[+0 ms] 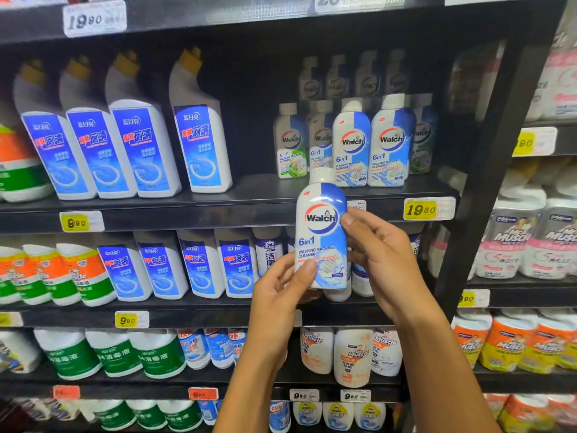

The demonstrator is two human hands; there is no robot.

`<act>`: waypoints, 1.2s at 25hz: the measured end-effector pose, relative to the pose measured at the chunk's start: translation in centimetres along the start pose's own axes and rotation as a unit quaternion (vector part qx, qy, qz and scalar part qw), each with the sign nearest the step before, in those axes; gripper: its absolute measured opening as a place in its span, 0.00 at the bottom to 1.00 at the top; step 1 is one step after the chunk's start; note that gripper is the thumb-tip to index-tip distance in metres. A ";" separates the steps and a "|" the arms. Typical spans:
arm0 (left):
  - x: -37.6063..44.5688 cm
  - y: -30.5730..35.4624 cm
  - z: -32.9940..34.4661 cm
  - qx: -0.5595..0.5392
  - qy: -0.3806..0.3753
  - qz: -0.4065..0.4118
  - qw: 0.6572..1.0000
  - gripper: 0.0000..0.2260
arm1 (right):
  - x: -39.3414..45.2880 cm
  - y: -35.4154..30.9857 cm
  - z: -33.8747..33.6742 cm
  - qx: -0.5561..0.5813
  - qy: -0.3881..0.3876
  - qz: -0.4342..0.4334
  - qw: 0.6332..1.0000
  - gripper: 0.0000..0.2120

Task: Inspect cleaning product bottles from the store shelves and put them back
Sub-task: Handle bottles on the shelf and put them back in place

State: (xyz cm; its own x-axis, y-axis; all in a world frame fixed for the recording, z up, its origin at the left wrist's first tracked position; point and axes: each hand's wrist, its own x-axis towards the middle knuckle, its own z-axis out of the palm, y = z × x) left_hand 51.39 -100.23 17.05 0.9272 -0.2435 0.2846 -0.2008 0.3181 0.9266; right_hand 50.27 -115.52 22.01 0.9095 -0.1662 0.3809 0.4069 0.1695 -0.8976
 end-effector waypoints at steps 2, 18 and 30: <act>0.1 0.1 0.0 0.014 0.009 0.018 1.000 0.21 | 0.0 -0.1 -0.3 0.005 -0.018 -0.001 1.000 0.20; 5.9 2.0 -0.8 0.256 0.052 0.261 0.929 0.22 | -0.2 -2.3 -0.1 -0.152 -0.110 -0.186 0.964 0.25; 2.3 4.2 -1.8 0.163 -0.098 0.100 0.977 0.25 | 0.2 -3.0 0.4 -0.055 -0.026 -0.126 0.990 0.19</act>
State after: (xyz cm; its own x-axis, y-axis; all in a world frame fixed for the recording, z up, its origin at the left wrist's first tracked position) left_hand 53.22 -97.79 21.13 0.7869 -0.3882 0.4796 -0.4914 0.0759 0.8676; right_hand 49.26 -115.69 24.90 0.7851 -0.1399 0.6034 0.6117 0.0220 -0.7908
